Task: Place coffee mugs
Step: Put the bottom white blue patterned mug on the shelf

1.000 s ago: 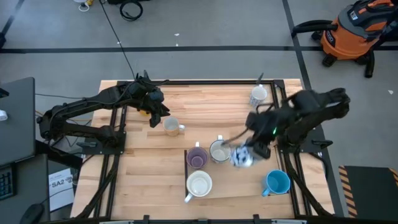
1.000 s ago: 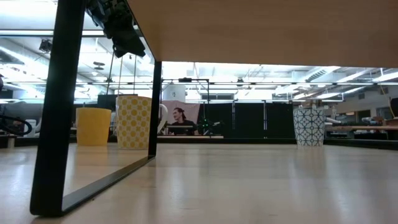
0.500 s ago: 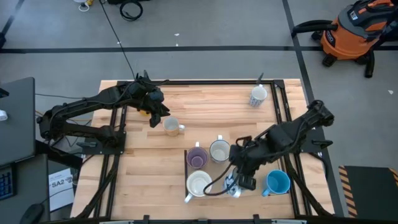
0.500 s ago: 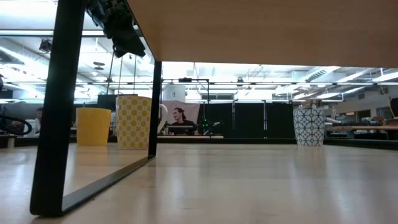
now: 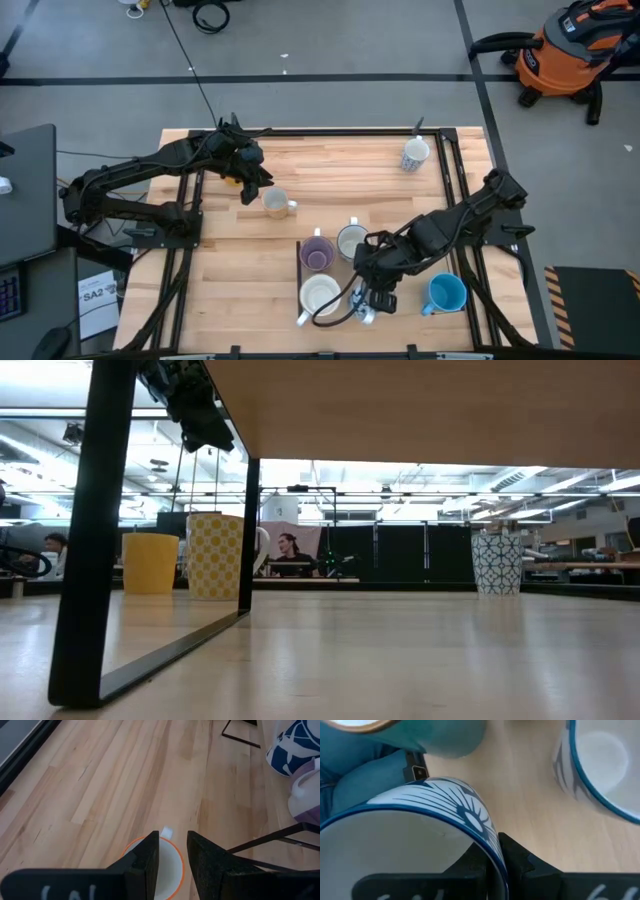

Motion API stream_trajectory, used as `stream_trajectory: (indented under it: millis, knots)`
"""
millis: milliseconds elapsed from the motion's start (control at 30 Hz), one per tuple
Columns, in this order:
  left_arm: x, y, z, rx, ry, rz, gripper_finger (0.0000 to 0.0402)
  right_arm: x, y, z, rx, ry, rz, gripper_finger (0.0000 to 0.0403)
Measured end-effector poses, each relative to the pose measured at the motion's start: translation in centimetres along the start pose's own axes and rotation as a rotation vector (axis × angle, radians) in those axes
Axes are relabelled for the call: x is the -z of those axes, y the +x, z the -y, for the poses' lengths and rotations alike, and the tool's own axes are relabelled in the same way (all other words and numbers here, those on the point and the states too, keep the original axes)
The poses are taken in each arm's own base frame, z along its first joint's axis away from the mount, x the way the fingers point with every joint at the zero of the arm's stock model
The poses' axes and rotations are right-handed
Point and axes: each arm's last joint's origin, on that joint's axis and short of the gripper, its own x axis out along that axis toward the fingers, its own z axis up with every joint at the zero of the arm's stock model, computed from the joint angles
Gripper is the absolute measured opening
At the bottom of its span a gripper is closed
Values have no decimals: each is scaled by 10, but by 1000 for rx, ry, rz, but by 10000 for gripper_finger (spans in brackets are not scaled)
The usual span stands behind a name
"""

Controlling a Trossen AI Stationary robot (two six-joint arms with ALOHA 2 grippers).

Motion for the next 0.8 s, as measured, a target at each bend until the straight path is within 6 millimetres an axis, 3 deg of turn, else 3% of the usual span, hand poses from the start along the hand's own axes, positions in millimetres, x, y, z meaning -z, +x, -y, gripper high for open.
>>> stream_trajectory:
  millis: [800]
  knots:
    - [0, 0, 0, 0, 3, 5, 107, -4, 8, 2, 70, 34, 30, 35]
